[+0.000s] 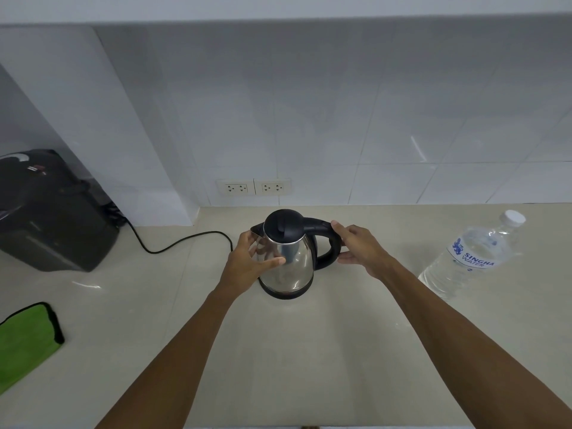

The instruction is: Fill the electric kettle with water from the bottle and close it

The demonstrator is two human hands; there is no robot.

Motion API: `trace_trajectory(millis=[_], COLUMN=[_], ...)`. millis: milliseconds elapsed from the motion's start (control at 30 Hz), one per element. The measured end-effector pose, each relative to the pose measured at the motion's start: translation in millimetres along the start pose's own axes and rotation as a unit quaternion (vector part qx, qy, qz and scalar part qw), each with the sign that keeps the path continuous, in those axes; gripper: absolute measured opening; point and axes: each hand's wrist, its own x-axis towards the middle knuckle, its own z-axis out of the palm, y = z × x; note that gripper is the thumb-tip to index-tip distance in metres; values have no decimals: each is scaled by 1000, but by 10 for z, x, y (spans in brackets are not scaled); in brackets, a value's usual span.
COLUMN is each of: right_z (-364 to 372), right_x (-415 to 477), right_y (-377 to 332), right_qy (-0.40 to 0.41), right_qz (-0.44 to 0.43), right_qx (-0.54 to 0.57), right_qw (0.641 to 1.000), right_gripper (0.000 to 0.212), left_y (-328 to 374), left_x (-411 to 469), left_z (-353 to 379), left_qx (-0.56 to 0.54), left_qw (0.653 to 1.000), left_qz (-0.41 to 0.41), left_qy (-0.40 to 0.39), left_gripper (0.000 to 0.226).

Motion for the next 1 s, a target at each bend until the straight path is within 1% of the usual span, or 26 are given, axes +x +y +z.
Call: trace_trajectory(millis=[600,733,867,1000], right_z=[-1,-5,-15,-27], right_x=[32,23,22,-35], right_y=[37,36,36,-23], right_qy=[3,3,0,-2], right_qz=[-2,-5,-13,-35], right_qx=[9,8,-40,-148], right_qw=[1000,1000,999,988], right_gripper=[53,54,52,56], left_y=[16,8,-12,51], left_x=[-20,-16,-18,-45], left_z=[-1,0,5,-17], left_qx=[13,27,45,83], left_qw=[1000,1000,999,997], left_qz=[-5,-8,-7,0], left_qy=[0,4,7,-3], left_gripper=[82,86,88,90])
